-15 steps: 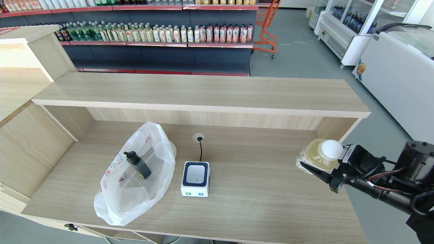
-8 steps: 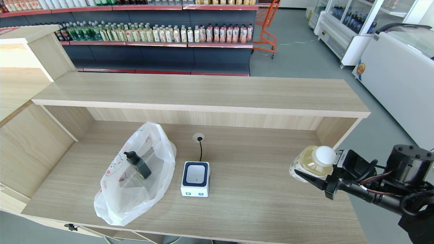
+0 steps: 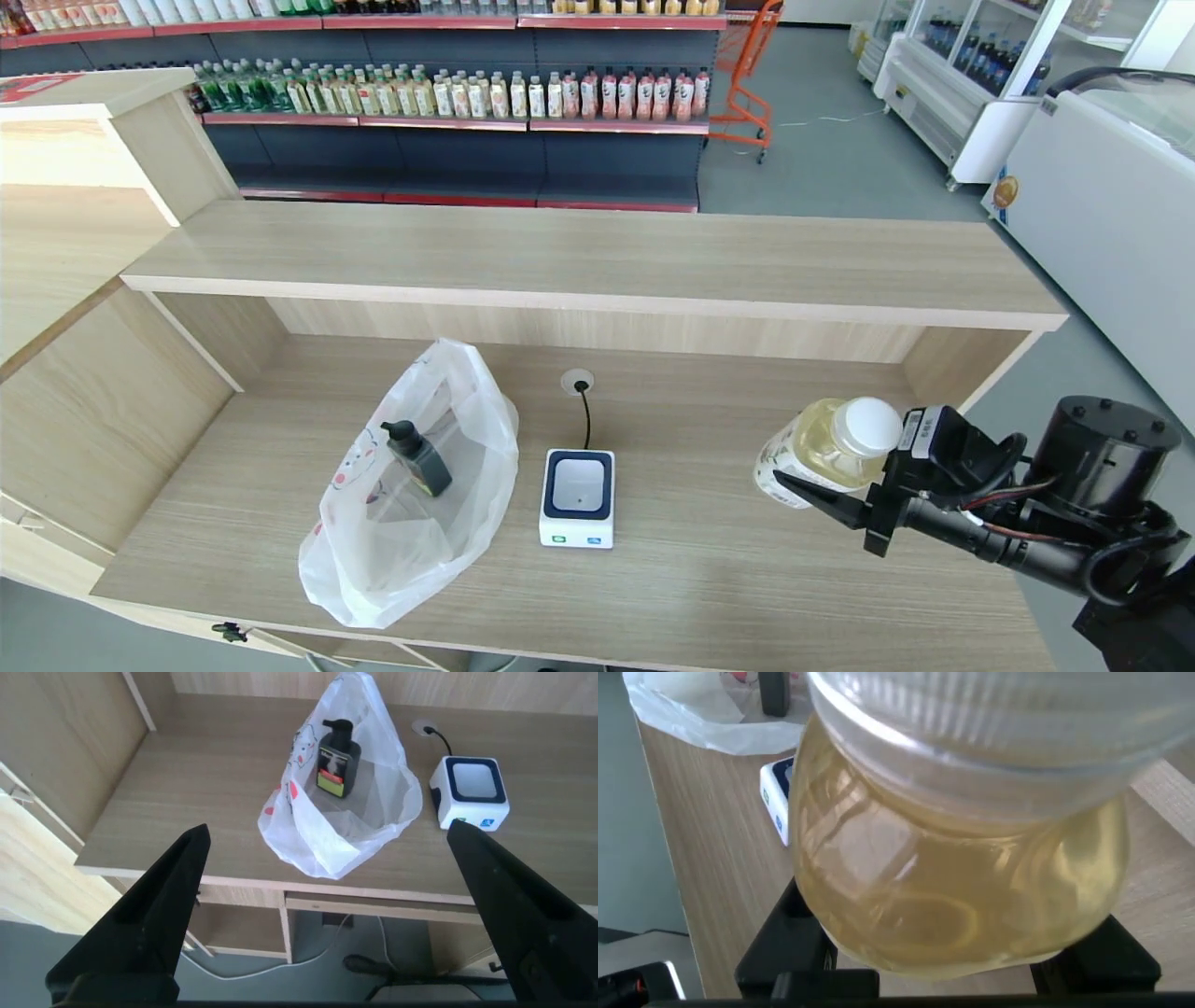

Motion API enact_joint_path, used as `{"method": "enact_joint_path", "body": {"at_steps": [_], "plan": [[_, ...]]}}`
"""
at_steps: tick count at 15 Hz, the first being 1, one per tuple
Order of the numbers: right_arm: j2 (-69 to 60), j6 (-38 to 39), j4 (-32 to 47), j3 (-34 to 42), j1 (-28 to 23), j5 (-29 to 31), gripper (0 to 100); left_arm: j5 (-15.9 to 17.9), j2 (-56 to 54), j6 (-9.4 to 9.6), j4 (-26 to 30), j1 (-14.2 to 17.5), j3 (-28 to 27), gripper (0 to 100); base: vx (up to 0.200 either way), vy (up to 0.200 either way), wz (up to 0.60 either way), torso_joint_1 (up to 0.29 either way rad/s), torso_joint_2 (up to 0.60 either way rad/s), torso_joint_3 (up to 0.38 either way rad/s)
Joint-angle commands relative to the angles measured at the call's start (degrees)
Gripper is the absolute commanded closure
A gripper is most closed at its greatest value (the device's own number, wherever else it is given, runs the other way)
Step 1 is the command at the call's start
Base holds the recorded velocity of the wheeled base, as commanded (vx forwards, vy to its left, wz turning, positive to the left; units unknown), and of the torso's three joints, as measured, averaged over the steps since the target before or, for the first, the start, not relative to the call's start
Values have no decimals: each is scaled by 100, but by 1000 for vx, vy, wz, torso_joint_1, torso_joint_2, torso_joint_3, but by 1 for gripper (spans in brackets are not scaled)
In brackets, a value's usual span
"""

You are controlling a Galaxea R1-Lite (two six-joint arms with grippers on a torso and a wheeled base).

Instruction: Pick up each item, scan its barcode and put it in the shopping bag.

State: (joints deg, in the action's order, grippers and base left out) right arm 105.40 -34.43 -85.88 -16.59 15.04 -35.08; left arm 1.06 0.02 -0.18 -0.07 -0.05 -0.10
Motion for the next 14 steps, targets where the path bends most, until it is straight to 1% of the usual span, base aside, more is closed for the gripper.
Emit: {"method": "enact_joint_path", "body": {"at_steps": [1,4,8,12,14], "plan": [[7,15,1,-20,43,2,100,-1,-2,1,-1,5,1,0,0,200,0,-7,2,-7],[95,24,-7,-134,7,-60,100,8,-2,18,-1,5,1,0,0,200,0,2,2,2],[464,6,-7,-521,-124,-77,100,-1,-2,27,-1,5,1,0,0,200,0,1,2,2],[912,-29,-16,-872,-177,-157,100,-1,-2,1,-1,5,1,0,0,0,0,0,0,0],[1158,-108,-16,-1118,-212,-324,100,-1,-2,1,-1,5,1,0,0,0,0,0,0,0]]}}
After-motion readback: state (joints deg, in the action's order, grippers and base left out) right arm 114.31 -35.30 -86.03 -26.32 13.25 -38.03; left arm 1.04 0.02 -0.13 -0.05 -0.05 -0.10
